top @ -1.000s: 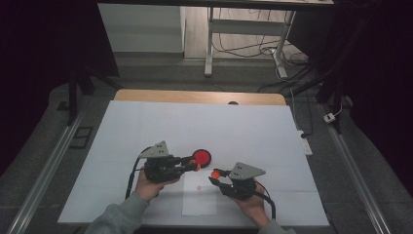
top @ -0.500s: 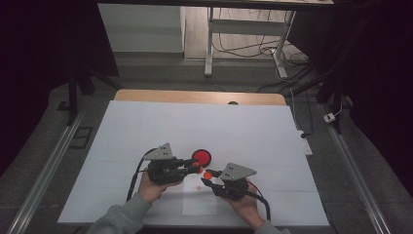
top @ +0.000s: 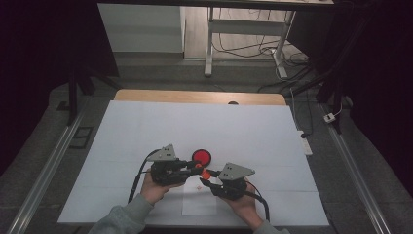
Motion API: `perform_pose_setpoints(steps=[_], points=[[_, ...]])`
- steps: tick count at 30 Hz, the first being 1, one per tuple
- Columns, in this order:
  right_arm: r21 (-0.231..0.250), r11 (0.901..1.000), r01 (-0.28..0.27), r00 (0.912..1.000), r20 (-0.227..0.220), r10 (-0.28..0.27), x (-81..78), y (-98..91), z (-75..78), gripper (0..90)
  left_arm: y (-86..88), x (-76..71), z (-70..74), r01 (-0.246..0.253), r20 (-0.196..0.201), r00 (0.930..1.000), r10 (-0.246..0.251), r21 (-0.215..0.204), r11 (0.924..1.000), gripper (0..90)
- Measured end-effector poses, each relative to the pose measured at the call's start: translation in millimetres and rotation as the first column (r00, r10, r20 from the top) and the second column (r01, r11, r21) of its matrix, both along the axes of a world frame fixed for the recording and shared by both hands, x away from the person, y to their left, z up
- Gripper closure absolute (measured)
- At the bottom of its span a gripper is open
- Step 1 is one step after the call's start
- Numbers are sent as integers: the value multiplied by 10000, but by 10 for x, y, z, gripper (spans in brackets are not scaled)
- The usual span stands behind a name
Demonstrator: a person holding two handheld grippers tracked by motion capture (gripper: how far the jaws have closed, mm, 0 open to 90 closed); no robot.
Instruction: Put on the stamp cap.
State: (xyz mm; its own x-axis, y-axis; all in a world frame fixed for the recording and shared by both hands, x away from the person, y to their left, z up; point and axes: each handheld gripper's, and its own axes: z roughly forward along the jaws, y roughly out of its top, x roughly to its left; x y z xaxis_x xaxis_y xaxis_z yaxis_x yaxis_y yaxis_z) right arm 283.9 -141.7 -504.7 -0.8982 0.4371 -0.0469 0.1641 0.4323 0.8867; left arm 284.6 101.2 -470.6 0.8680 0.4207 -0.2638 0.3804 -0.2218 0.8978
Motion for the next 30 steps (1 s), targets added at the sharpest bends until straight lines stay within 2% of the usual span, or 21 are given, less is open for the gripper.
perform_pose_setpoints(steps=[30], points=[[173,9998,-62,9999,-86,64,-18,27,-5,639,-126,10,-102,185,-131,9998,-180,373,9991,723]])
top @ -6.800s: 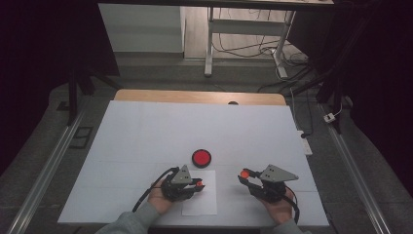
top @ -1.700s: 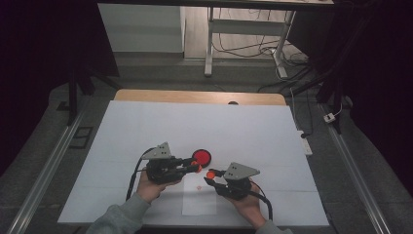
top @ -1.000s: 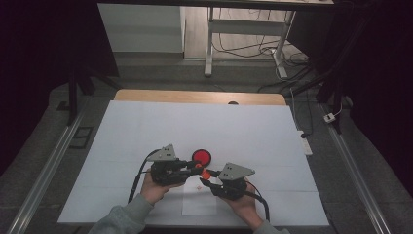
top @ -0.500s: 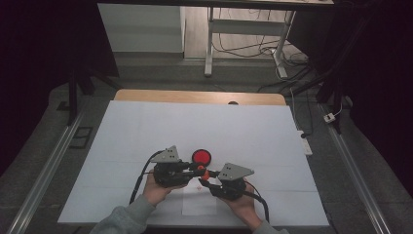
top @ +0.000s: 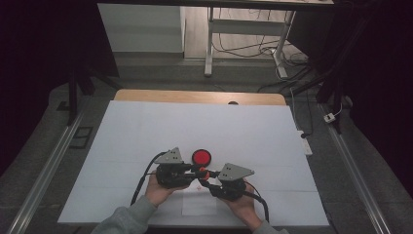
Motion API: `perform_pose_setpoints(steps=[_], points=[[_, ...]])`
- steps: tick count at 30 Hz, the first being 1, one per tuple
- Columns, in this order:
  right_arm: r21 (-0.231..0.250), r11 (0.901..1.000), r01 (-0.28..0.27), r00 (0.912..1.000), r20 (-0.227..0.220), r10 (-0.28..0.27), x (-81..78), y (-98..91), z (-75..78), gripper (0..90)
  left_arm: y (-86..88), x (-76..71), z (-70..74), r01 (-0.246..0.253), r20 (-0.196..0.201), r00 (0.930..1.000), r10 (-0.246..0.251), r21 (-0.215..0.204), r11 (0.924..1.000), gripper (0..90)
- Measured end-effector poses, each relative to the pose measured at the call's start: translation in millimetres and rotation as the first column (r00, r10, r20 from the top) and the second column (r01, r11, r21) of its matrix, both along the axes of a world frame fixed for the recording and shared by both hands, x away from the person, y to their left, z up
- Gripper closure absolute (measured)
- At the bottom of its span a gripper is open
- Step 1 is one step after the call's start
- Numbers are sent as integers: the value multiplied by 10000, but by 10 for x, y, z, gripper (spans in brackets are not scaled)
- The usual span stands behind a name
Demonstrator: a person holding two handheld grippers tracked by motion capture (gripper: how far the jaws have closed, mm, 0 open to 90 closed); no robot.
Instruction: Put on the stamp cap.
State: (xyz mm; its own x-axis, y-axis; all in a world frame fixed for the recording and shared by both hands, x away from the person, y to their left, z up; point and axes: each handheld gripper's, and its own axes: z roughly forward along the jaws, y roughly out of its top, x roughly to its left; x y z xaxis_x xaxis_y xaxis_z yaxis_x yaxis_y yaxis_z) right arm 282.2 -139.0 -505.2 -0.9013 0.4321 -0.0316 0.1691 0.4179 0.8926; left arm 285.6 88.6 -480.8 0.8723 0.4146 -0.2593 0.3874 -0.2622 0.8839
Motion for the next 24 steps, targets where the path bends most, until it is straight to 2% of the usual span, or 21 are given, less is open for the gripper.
perform_pose_setpoints(steps=[24], points=[[152,9999,48,10000,22,-48,-5,-14,11,641,-1,6,-28,-36,-18,10000,36,67,10000,723]])
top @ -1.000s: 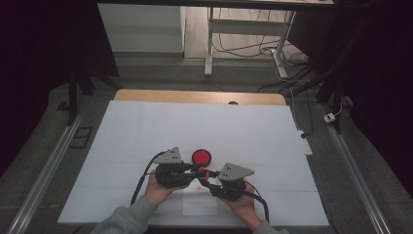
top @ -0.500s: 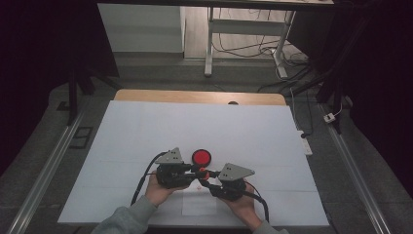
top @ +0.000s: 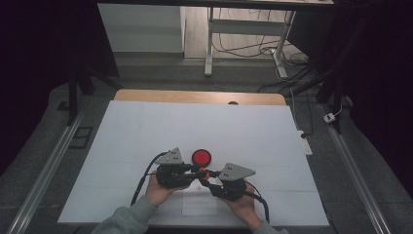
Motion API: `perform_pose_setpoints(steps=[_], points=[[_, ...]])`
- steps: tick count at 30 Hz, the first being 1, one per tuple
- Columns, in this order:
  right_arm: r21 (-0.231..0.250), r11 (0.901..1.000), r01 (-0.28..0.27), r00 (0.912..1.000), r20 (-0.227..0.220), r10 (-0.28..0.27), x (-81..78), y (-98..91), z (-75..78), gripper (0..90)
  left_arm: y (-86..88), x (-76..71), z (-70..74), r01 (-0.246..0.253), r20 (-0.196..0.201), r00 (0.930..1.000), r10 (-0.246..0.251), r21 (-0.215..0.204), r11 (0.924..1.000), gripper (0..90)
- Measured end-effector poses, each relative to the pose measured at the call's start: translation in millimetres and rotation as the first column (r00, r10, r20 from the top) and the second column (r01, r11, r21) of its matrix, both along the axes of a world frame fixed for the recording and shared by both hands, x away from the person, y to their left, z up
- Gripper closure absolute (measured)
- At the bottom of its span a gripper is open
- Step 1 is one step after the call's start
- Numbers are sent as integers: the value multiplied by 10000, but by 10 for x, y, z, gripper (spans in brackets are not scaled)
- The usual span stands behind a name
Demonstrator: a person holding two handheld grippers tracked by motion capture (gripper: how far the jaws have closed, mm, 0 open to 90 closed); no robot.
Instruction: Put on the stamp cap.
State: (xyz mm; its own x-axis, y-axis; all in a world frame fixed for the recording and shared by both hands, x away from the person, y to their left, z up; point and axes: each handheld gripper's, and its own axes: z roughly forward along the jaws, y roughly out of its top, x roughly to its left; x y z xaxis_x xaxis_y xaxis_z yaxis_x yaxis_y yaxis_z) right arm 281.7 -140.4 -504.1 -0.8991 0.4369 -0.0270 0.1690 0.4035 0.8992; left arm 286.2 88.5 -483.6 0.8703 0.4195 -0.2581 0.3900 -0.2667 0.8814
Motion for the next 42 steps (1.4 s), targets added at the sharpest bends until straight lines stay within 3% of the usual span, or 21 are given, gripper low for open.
perform_pose_setpoints(steps=[14,27,35,42], points=[[-35,9999,106,9999,40,-106,-18,10,9,646,13,6,-9,45,-113,9999,-46,-95,9999,726],[-605,9981,75,9999,157,-66,-29,41,34,647,-7,-10,-28,10,-57,10000,-10,122,9999,727],[-630,9979,175,9998,143,-166,-32,42,21,648,0,-3,-86,-88,-269,9996,82,-217,9997,729],[-714,9973,160,9998,132,-151,-27,34,6,647,-12,-11,-103,-134,-256,9996,129,-199,9997,729]])
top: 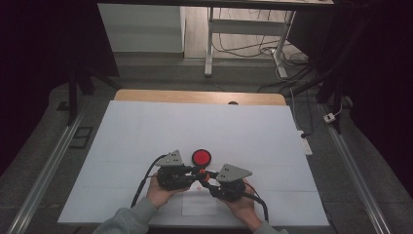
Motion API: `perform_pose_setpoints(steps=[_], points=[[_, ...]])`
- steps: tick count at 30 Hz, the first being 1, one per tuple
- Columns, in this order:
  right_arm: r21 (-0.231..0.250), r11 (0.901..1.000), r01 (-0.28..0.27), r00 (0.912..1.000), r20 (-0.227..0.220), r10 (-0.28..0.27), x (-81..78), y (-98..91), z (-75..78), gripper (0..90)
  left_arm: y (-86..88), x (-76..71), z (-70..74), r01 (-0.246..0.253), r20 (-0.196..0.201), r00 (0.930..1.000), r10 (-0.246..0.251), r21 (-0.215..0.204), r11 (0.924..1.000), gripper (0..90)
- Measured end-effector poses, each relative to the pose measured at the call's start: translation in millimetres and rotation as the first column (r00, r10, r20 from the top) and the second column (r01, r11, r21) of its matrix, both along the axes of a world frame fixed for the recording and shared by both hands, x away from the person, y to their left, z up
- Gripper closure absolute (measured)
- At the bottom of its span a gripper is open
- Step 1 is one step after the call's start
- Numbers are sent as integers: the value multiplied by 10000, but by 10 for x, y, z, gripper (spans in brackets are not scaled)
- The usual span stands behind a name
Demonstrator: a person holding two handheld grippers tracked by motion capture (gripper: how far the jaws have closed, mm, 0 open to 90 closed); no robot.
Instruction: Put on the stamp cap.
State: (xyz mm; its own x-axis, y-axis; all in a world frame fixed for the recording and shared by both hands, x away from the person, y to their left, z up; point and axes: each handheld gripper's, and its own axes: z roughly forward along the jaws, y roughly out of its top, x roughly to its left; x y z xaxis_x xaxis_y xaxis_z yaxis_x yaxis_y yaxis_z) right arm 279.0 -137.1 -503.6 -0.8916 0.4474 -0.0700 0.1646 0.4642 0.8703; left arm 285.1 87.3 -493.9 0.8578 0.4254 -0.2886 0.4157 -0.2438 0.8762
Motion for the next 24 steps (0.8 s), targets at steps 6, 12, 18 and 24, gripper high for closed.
perform_pose_setpoints(steps=[6,12,18,24], points=[[144,9998,-122,9999,30,121,6,-6,7,646,-3,0,57,98,172,9998,-102,228,9997,727],[366,9993,-87,9999,57,85,-2,-13,16,642,-15,-22,86,21,384,9993,-34,350,9994,726],[525,9985,-124,9999,-24,126,12,-27,16,632,-19,-38,100,-21,610,9981,-1,351,9994,725],[559,9983,-156,9998,-119,163,15,-32,8,591,2,-44,128,-155,723,9973,139,217,9996,725]])
